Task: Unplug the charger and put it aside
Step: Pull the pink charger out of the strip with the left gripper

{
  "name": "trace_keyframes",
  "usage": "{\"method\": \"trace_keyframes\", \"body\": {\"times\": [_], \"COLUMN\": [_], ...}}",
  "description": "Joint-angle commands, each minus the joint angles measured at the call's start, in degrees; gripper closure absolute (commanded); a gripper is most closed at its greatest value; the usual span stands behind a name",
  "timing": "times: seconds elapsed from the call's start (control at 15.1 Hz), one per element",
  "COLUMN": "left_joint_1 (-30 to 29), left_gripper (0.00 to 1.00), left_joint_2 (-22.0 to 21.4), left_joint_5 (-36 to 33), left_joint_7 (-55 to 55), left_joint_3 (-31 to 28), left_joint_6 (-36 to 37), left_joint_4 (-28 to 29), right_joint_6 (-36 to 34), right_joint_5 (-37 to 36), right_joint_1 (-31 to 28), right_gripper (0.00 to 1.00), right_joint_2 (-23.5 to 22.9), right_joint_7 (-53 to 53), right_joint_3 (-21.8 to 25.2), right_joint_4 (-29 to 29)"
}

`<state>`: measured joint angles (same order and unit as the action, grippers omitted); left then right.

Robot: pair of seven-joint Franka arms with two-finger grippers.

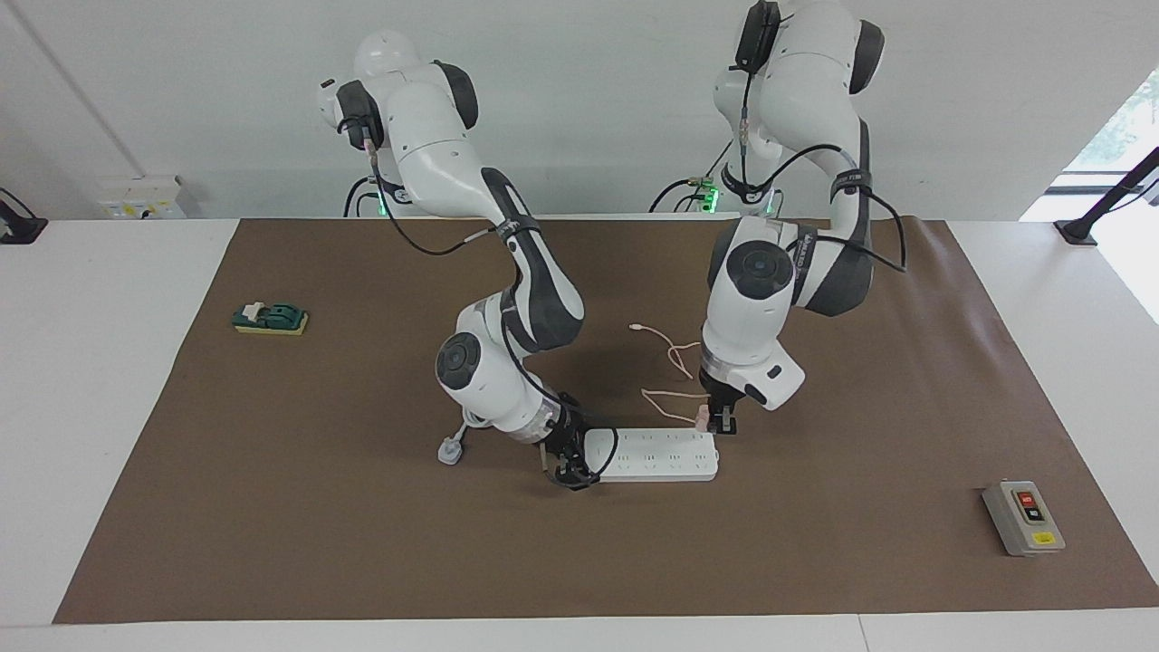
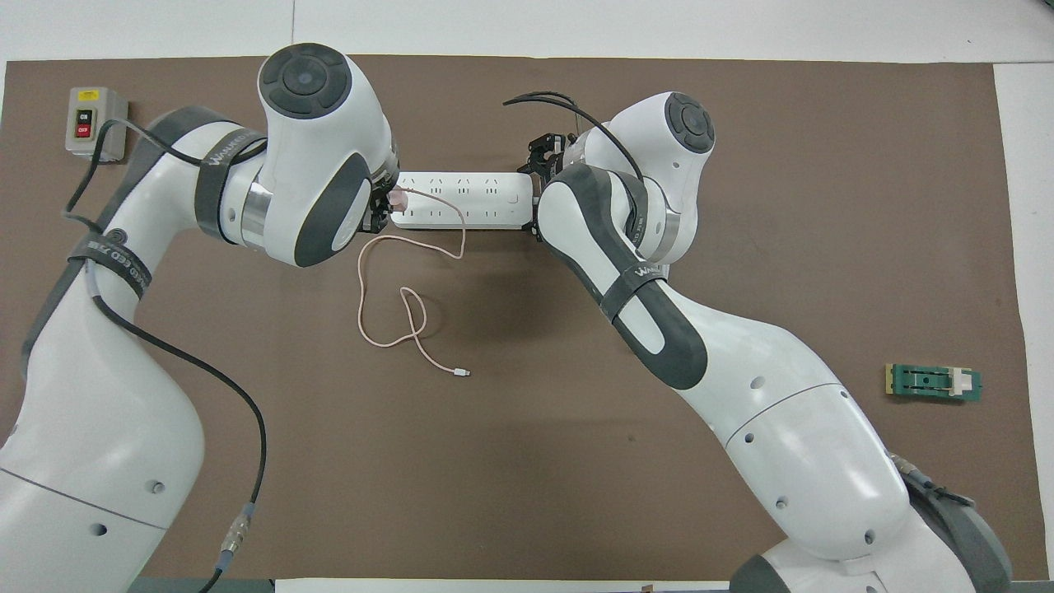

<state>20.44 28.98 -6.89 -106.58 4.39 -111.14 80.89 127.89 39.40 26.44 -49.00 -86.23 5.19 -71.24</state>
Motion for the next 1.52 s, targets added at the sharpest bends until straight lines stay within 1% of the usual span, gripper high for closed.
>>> {"method": "trace_keyframes", "body": {"times": [0.0,0.26,0.4,0.53,0.6,0.79,0.93,1.12,1.19,1.32,1.39,1.46], "left_joint_1": [-0.1,0.0,-0.1,-1.3,-1.6,-3.5,-4.9,-7.5,-8.2,-9.7,-10.8,-11.6], "left_gripper": [1.0,1.0,1.0,1.0,1.0,1.0,1.0,1.0,1.0,1.0,1.0,1.0], "left_joint_2": [-1.6,-2.3,-3.3,-4.4,-4.9,-6.3,-7.4,-9.5,-10.9,-15.5,-18.7,-22.3], "left_joint_5": [-0.9,-0.6,-0.3,1.7,2.8,3.0,3.0,3.0,3.0,3.0,3.2,3.3], "left_joint_7": [1.9,11.5,13.7,18.9,22.3,34.6,50.8,68.4,73.5,79.7,80.9,82.0], "left_joint_3": [-0.2,-0.1,-0.1,-0.1,-0.1,-0.1,-0.1,-0.1,-0.1,-0.1,-0.1,0.0], "left_joint_6": [1.7,2.9,3.2,3.6,5.2,9.8,14.2,17.4,18.3,16.3,12.3,7.4], "left_joint_4": [0.8,1.2,1.2,1.3,1.2,1.2,1.8,2.6,3.7,10.4,15.4,22.1], "right_joint_6": [-0.3,-0.7,-0.9,-0.9,-0.9,-1.0,-1.0,-1.5,-1.7,-1.7,-1.8,-1.8], "right_joint_5": [-0.8,-0.9,-0.9,-0.8,-0.7,-0.9,-0.9,-0.9,-0.9,-0.9,-0.9,-0.9], "right_joint_1": [-1.2,-1.2,-1.2,-1.2,-1.2,-1.2,-1.2,-1.3,-1.3,-1.3,-1.4,-1.7], "right_gripper": [1.0,1.0,1.0,1.0,1.0,1.0,1.0,1.0,1.0,1.0,1.0,1.0], "right_joint_2": [-1.4,-1.4,-1.4,-1.4,-1.4,-1.3,-1.3,-1.3,-1.3,-1.3,-1.3,-1.3], "right_joint_7": [-1.0,-1.0,-1.0,-0.9,-1.0,-1.0,-1.0,-1.0,-1.0,-1.0,-1.0,-1.0], "right_joint_3": [-0.4,-0.4,-0.4,-0.4,-0.4,-0.4,-0.4,-0.4,-0.4,-0.4,-0.4,-0.4], "right_joint_4": [2.3,2.2,2.2,2.2,2.2,2.2,2.2,2.3,2.3,2.3,2.3,2.3]}}
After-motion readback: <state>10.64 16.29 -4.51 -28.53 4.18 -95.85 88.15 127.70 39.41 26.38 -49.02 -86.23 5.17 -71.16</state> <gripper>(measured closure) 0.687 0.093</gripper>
